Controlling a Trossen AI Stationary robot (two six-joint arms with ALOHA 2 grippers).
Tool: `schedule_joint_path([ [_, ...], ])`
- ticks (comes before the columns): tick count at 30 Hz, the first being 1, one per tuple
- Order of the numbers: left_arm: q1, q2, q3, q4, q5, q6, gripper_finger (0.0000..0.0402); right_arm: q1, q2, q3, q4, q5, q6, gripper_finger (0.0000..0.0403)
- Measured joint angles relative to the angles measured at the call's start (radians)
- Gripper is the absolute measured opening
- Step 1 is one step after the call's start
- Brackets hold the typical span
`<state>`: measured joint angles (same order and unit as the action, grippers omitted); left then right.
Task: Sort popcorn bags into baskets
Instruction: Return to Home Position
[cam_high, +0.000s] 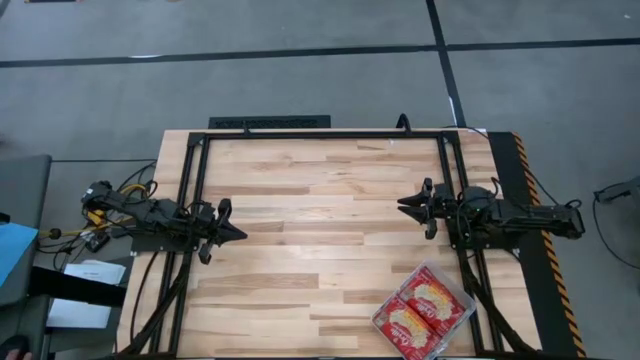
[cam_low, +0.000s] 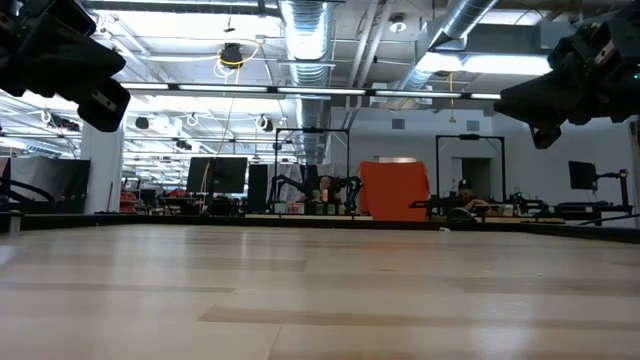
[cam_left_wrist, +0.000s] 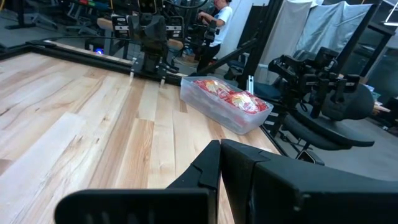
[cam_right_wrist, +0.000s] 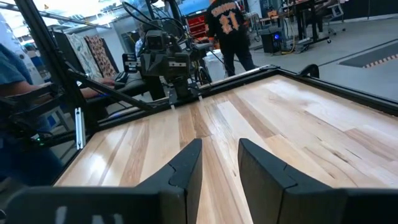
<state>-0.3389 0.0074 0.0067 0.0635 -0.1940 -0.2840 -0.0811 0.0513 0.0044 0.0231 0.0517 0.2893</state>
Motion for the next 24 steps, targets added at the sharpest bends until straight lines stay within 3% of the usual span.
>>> schedule_joint_path([
  [24,0.000,0.000,0.000,0.000,0.000,0.000,0.0000,0.000,0.000,0.000,0.000,0.000,0.000,0.0128],
])
